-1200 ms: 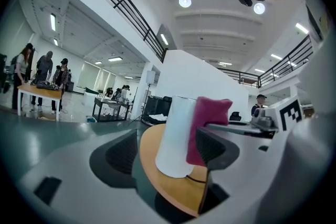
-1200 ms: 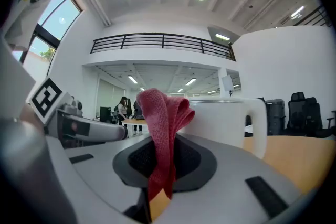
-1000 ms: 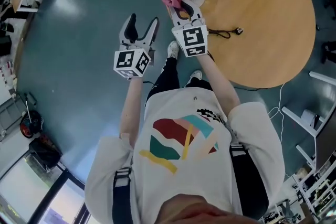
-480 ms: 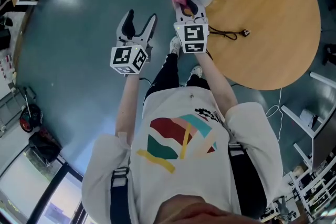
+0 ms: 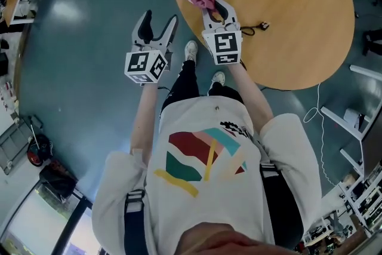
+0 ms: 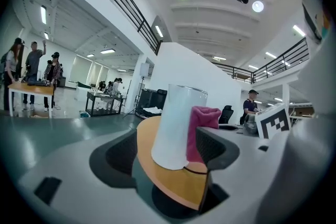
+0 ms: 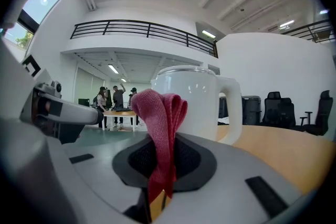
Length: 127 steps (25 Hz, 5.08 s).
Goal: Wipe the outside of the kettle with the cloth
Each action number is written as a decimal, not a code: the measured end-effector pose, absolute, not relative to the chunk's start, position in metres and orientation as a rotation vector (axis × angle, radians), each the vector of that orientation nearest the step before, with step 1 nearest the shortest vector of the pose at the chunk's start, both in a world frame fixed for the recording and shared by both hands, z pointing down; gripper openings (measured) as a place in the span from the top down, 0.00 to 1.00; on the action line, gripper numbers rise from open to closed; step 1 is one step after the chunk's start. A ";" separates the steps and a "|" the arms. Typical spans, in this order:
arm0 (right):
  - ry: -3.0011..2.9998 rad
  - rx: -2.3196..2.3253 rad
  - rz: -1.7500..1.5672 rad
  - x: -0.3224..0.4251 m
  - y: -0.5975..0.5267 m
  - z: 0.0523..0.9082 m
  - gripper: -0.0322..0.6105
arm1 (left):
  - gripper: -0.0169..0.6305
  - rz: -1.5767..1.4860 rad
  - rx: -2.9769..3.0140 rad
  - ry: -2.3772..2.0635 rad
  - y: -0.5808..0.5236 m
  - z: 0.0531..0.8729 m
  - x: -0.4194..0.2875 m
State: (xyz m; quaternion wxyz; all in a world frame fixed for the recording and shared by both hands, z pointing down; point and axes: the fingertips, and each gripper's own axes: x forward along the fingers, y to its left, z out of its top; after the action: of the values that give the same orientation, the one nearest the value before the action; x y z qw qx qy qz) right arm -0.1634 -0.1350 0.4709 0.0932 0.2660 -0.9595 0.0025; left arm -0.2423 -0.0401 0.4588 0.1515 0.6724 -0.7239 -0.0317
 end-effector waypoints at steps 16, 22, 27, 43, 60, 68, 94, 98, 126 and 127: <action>-2.755 0.949 0.158 -0.105 -0.229 0.504 0.88 | 0.38 -0.080 1.941 -2.038 -0.068 0.470 -0.216; -2.795 0.932 0.219 -0.098 -0.208 0.501 0.88 | 0.38 -0.085 1.918 -2.058 -0.062 0.475 -0.220; -2.920 0.778 0.230 -0.126 -0.149 0.491 0.88 | 0.38 -0.116 1.903 -2.078 -0.049 0.482 -0.219; -2.894 0.586 -0.042 -0.245 -0.116 0.543 0.88 | 0.38 -0.080 1.681 -2.147 0.031 0.532 -0.272; -2.890 0.537 -0.118 -0.161 -0.143 0.513 0.88 | 0.38 -0.064 1.881 -2.006 -0.057 0.515 -0.224; -2.792 0.691 0.022 -0.118 -0.211 0.542 0.88 | 0.38 -0.050 1.886 -1.989 -0.081 0.521 -0.221; -2.764 0.711 -0.341 -0.065 -0.259 0.384 0.88 | 0.38 -0.170 2.098 -2.066 -0.112 0.416 -0.182; -2.757 0.524 -0.565 -0.091 -0.240 0.326 0.88 | 0.38 -0.218 2.114 -2.050 -0.102 0.393 -0.165; -1.891 -0.201 -1.220 -0.254 -0.209 0.344 0.88 | 0.38 -0.335 2.218 -1.880 -0.101 0.359 -0.197; -1.879 -0.214 -1.213 -0.252 -0.207 0.345 0.88 | 0.38 -0.337 2.219 -1.876 -0.101 0.360 -0.197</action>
State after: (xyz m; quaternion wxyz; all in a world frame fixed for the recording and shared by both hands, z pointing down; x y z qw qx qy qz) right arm -0.2525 -0.2074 0.3449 0.4326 -0.0860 -0.7541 -0.4866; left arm -0.1974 -0.1013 0.3595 0.1081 0.7541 -0.6377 -0.1145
